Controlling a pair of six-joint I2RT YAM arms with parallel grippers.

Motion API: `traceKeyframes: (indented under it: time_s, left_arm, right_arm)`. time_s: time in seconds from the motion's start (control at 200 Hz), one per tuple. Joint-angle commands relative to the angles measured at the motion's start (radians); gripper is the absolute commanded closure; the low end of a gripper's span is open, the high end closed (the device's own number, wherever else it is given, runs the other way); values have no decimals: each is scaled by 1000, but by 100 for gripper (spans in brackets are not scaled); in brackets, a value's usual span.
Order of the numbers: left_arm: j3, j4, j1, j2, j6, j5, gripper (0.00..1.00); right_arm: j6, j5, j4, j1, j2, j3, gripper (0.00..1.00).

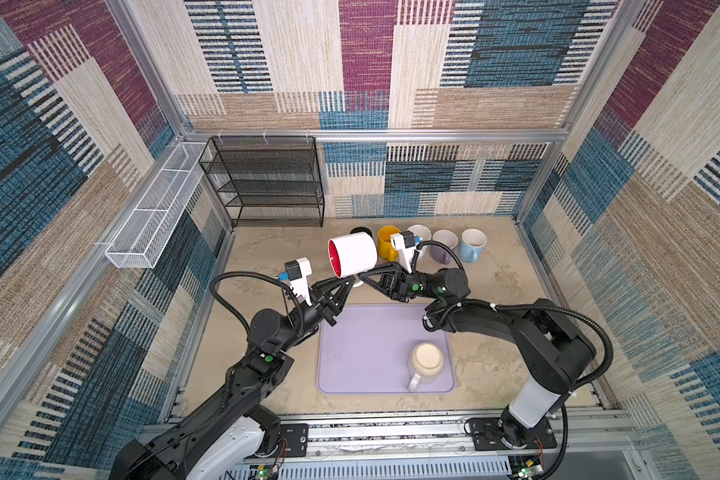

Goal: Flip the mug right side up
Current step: 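Close the left gripper on the white mug's rim beside the right gripper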

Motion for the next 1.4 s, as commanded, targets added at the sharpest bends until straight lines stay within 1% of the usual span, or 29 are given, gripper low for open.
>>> traceKeyframes:
  time_s: [0.0,0.095,0.2,0.24,0.286,0.406,0.616,0.932,1.092,1.247,1.398]
  left_arm:
    - [11,84,-1,-11,10,4,100]
    - [14,82,-2,-7,9,12,100]
    - [23,87,-1,6,7,31,100]
    - [23,92,0,9,6,38,100]
    - [22,98,0,9,4,40,100]
    - [19,102,-1,4,7,43,100]
    - [17,80,-1,-15,20,38,100]
    - [36,26,-2,-1,28,40,100]
    - [35,17,-1,-5,30,31,100]
    - [40,9,-2,-2,31,40,100]
    - [42,-12,-1,-12,33,19,100]
  right_arm:
    - [-12,-38,60,4,-5,9,99]
    - [-9,-39,61,4,-2,9,84]
    - [-6,-34,61,4,0,11,75]
    - [-7,-32,60,3,-1,11,70]
    - [-6,-31,57,4,-1,12,66]
    - [-8,-28,55,1,-5,10,63]
    - [-8,-12,55,-12,-14,0,61]
    - [-17,-8,38,-21,-26,-6,65]
    - [-29,-1,21,-27,-36,-19,65]
    - [-29,2,18,-33,-40,-25,68]
    - [-35,3,6,-41,-47,-44,67]
